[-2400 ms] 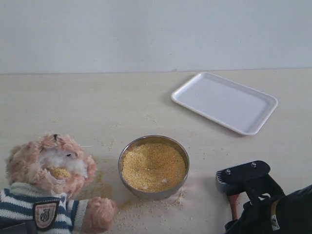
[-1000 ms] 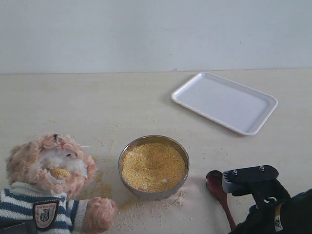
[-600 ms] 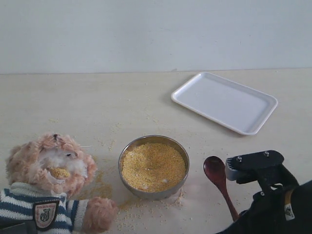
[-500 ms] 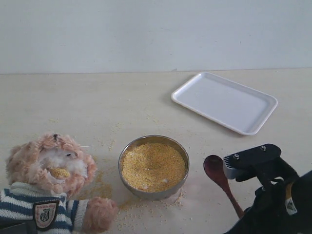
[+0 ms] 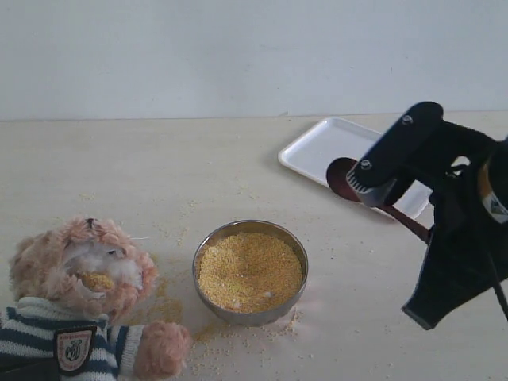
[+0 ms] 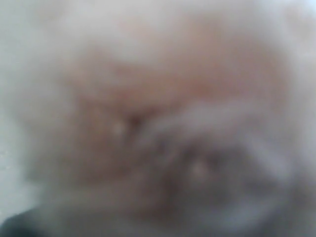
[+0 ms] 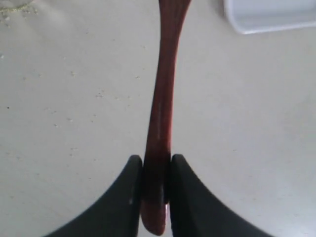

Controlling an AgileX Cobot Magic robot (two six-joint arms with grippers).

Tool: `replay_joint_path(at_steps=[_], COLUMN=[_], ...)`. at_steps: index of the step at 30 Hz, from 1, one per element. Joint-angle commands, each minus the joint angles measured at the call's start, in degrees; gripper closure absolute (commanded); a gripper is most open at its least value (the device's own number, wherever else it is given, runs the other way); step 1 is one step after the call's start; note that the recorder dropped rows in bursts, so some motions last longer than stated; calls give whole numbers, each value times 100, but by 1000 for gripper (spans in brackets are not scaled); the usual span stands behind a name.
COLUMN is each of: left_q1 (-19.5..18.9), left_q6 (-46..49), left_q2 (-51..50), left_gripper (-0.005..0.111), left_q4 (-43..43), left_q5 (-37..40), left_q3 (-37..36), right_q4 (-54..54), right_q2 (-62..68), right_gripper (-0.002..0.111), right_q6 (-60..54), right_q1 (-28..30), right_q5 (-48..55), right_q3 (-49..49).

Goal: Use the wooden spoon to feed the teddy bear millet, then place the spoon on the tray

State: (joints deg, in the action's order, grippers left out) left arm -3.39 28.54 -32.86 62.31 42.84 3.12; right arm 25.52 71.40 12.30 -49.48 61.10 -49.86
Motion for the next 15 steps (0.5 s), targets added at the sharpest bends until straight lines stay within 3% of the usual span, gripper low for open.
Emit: replay_joint_path(at_steps=[1,8,15], left_q1=[-7,-7,-7], left_q6=[19,19,19], left_q2=[47,47,47], left_gripper=[102,102,102], left_q4=[132,132,132], left_q5=[23,23,23], left_q3=[-6,-6,-6], right_q4=[776,1978,2105], right_q2=[432,1655,2551], right_gripper=[95,95,95], right_q6=[-195,-257,-294], right_q1=[-721,-1604,-1779], right_q5=[798,887,887], right_q3=[-599,-1085,-1270])
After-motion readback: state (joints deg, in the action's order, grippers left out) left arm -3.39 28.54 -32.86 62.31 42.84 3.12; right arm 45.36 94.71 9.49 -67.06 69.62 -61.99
